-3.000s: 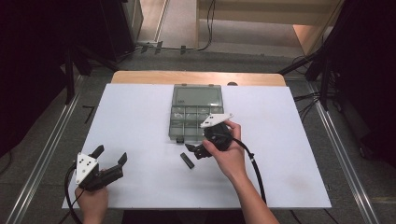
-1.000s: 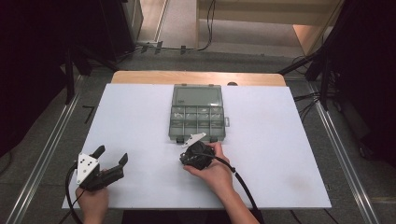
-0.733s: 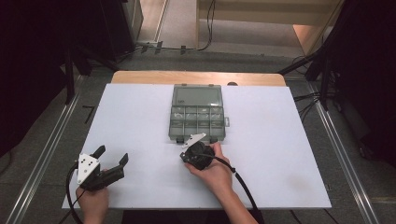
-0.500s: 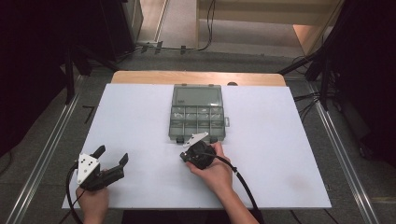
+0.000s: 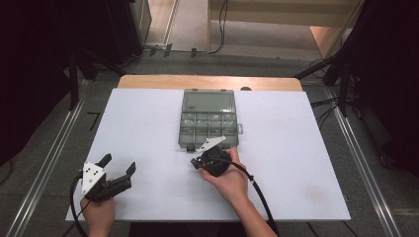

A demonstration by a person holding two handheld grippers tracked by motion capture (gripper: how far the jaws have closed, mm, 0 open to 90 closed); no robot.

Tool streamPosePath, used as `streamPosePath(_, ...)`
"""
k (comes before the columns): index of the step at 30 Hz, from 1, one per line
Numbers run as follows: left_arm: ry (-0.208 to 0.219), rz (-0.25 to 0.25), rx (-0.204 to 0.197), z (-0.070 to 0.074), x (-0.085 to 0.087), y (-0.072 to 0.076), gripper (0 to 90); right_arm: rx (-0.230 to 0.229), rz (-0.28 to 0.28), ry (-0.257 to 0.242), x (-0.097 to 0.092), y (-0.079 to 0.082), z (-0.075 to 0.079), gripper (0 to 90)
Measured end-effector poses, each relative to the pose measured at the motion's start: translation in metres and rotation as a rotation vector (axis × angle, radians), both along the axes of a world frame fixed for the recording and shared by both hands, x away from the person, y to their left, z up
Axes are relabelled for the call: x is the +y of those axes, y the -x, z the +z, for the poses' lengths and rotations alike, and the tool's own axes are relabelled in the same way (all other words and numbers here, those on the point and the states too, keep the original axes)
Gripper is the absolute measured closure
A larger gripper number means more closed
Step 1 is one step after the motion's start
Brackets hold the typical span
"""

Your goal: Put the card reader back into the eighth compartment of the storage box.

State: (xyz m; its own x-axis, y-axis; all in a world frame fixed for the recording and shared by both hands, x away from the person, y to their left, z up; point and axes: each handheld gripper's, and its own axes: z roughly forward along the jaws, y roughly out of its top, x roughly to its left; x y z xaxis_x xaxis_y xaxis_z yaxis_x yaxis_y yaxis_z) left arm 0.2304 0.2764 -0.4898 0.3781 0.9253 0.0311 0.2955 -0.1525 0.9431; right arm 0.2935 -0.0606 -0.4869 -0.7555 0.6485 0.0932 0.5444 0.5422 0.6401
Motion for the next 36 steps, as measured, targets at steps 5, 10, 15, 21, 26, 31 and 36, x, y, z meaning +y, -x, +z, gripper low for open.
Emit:
streamPosePath(5,0.000,0.000,0.000,0.000,0.000,0.000,14.2,-0.009,-0.002,-0.005,-0.003,-0.001,0.005,71.8)
streamPosePath(10,0.000,0.000,-0.001,0.000,0.000,0.000,14.2,-0.016,-0.002,-0.008,-0.005,-0.003,0.009,71.8)
streamPosePath(15,0.002,-0.001,-0.001,0.000,0.000,0.000,14.2,-0.018,-0.001,-0.008,-0.007,-0.004,0.010,71.8)
streamPosePath(21,0.002,-0.001,-0.001,0.000,0.000,0.000,14.2,-0.020,-0.004,-0.010,-0.008,-0.004,0.013,71.8)
streamPosePath(26,0.002,-0.001,-0.001,0.000,0.000,0.000,14.2,-0.022,-0.010,-0.013,-0.011,-0.005,0.016,71.8)
streamPosePath(31,0.002,-0.002,0.000,0.000,0.000,0.000,14.2,-0.026,-0.016,-0.019,-0.015,-0.006,0.019,71.8)
streamPosePath(36,0.002,-0.002,0.000,0.000,0.000,0.000,14.2,-0.034,-0.025,-0.021,-0.018,-0.007,0.022,71.8)
